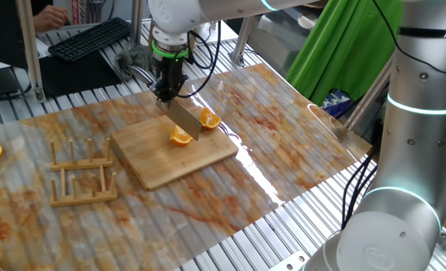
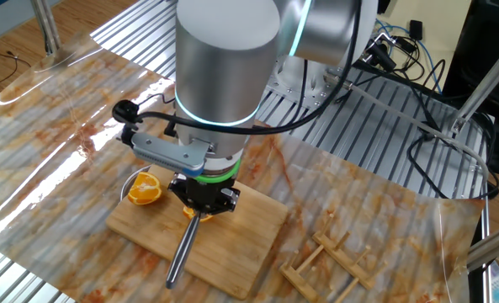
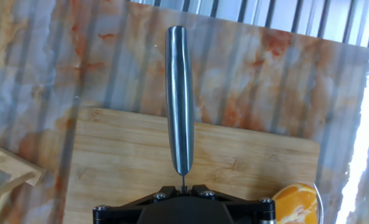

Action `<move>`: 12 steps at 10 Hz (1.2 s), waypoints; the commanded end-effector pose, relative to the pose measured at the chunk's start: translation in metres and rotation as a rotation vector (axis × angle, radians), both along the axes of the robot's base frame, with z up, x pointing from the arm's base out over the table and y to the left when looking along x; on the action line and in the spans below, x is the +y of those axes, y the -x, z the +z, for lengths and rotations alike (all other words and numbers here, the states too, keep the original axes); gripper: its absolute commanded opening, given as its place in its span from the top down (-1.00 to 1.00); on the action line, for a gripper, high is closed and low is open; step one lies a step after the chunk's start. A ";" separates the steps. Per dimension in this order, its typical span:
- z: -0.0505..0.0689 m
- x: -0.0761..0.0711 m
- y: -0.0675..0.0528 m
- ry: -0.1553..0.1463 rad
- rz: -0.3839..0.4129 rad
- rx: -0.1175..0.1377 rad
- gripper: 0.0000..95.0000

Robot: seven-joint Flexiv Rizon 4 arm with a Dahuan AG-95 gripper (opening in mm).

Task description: Chop the orange

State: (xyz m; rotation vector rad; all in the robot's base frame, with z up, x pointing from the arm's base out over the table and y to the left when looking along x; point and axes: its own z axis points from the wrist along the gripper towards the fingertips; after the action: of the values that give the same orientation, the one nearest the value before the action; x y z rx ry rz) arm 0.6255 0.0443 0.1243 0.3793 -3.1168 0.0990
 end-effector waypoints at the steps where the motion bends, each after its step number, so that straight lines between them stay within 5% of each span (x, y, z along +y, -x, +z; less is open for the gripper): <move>1: 0.000 0.000 0.000 -0.009 0.000 0.008 1.00; 6: 0.000 0.000 0.000 -0.004 -0.048 0.012 1.00; 11: 0.000 0.000 0.000 0.071 -0.185 0.016 1.00; 12: 0.000 0.000 0.000 0.057 -0.188 0.023 1.00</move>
State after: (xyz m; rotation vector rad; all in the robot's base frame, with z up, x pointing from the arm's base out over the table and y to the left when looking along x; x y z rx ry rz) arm 0.6273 0.0451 0.1232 0.0854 -3.0991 0.1925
